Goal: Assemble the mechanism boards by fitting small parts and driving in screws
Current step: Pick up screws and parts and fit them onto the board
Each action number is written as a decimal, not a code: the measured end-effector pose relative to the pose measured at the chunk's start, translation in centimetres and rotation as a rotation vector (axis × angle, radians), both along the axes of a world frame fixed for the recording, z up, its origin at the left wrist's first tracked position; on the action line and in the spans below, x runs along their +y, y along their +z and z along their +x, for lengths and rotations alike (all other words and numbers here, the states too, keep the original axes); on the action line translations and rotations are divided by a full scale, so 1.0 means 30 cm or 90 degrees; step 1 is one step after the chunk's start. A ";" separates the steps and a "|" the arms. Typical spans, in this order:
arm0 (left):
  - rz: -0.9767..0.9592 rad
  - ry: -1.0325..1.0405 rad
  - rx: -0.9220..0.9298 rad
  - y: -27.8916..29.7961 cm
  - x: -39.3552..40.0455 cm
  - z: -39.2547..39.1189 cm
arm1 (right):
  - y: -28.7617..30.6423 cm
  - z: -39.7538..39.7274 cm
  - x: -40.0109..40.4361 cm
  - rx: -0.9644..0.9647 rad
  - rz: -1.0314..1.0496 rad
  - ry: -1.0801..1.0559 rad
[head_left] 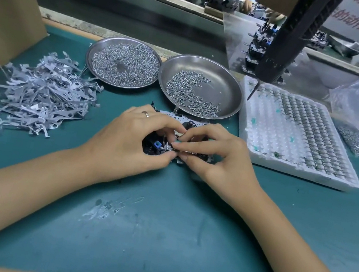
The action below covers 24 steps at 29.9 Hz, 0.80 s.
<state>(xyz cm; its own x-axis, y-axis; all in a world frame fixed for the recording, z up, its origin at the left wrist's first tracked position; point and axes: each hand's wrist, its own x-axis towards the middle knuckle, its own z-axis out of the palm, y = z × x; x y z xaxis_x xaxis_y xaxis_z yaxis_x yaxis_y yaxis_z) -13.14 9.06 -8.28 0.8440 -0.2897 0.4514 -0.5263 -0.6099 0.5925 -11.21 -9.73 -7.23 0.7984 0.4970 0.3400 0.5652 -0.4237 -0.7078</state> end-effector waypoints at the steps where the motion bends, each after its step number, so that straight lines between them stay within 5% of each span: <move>1: -0.005 -0.001 0.000 0.001 0.000 0.000 | 0.000 -0.002 -0.001 -0.002 0.000 0.001; 13: -0.023 0.008 0.011 0.002 -0.002 -0.005 | 0.167 0.064 -0.030 -0.174 0.343 -0.379; 24: -0.064 0.015 0.029 -0.003 0.001 0.012 | 0.367 0.192 0.083 -0.143 0.422 -0.307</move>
<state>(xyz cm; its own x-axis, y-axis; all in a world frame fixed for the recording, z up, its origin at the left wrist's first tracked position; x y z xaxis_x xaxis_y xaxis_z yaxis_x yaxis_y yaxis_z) -12.79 9.09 -8.37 0.8707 -0.2240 0.4379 -0.4830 -0.5580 0.6748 -5.45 -7.25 3.78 0.7503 -0.2391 0.6164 0.5859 -0.1914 -0.7875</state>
